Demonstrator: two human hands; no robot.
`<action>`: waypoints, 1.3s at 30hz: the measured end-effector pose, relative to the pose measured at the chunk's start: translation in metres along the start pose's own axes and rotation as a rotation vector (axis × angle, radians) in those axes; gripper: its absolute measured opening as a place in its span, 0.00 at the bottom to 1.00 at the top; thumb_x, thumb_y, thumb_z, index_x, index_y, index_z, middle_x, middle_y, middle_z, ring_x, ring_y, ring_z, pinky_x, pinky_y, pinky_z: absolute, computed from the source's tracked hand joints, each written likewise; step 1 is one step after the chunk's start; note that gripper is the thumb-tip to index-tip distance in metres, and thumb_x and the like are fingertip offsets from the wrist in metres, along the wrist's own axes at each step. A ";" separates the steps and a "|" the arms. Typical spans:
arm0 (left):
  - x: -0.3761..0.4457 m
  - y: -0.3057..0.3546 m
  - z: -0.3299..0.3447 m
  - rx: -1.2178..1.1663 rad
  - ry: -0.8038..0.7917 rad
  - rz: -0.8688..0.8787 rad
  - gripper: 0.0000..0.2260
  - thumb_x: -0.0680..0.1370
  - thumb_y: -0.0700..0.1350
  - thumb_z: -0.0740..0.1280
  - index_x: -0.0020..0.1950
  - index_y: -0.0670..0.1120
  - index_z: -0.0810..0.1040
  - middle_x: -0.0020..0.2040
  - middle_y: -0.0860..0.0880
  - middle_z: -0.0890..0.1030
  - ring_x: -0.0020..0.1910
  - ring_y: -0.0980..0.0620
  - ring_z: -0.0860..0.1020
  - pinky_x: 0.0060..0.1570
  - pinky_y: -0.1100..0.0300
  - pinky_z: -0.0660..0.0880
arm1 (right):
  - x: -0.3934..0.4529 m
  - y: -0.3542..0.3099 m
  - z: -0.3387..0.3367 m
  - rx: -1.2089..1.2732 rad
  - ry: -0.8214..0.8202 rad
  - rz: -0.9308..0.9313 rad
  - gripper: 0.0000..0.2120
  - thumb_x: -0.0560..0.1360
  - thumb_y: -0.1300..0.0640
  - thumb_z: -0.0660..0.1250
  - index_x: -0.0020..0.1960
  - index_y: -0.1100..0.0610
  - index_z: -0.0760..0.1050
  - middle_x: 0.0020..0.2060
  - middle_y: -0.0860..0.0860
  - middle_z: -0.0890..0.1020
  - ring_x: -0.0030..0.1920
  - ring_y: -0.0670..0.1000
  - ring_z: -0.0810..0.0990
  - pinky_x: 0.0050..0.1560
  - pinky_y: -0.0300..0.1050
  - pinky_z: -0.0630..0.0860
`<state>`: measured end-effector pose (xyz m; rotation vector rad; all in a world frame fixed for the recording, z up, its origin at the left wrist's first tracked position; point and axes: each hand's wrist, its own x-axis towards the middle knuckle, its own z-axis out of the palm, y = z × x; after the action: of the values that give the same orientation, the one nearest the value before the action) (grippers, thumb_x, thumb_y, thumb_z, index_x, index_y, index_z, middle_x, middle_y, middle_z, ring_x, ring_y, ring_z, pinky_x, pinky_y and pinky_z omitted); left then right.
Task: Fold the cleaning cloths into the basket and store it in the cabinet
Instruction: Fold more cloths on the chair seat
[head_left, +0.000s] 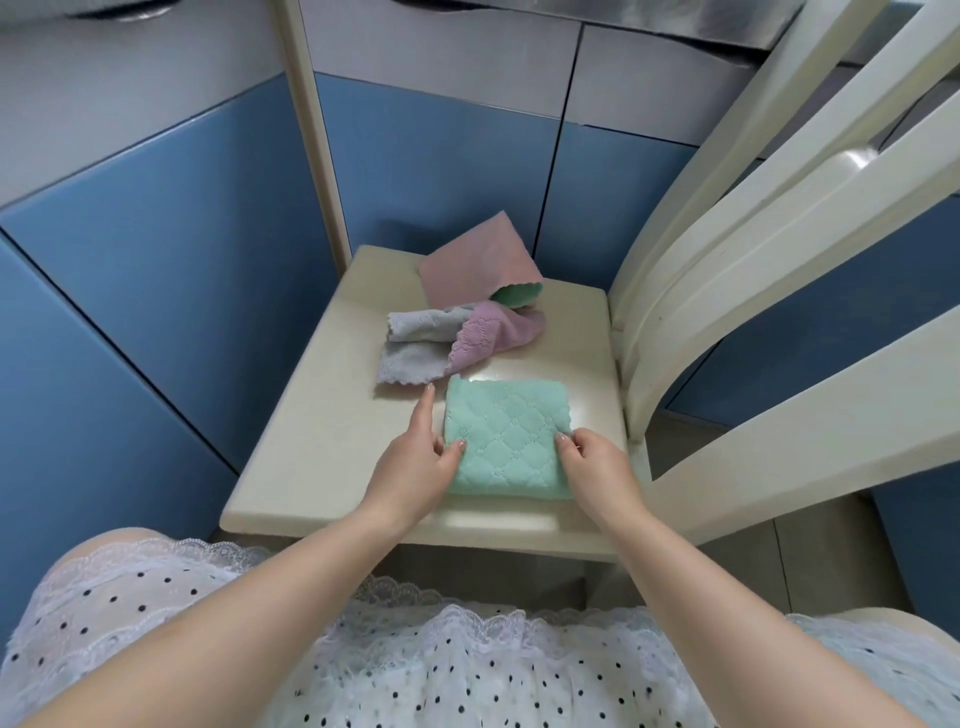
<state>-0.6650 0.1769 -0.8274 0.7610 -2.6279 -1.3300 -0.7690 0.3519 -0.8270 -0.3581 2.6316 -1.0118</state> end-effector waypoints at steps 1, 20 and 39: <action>0.002 0.002 -0.002 0.016 -0.009 -0.025 0.34 0.79 0.49 0.63 0.77 0.52 0.45 0.39 0.48 0.77 0.38 0.52 0.77 0.41 0.55 0.72 | 0.004 -0.001 0.000 -0.030 -0.008 0.019 0.17 0.80 0.51 0.57 0.33 0.55 0.66 0.29 0.50 0.71 0.33 0.51 0.69 0.32 0.47 0.61; 0.024 0.030 0.026 0.641 0.003 0.400 0.22 0.80 0.45 0.51 0.74 0.43 0.62 0.75 0.45 0.63 0.75 0.47 0.57 0.73 0.48 0.51 | 0.016 -0.033 0.023 -0.518 0.202 -0.500 0.19 0.69 0.56 0.62 0.57 0.58 0.79 0.62 0.59 0.78 0.62 0.60 0.77 0.56 0.64 0.73; 0.053 0.008 0.026 0.775 -0.142 0.407 0.26 0.80 0.56 0.52 0.76 0.47 0.58 0.77 0.47 0.55 0.76 0.49 0.53 0.73 0.47 0.48 | 0.024 -0.014 0.026 -0.664 -0.083 -0.279 0.27 0.81 0.46 0.48 0.77 0.53 0.51 0.77 0.53 0.51 0.77 0.52 0.48 0.74 0.56 0.44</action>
<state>-0.7224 0.1745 -0.8443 0.1412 -3.1728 -0.2503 -0.7804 0.3183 -0.8403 -0.9051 2.8202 -0.1398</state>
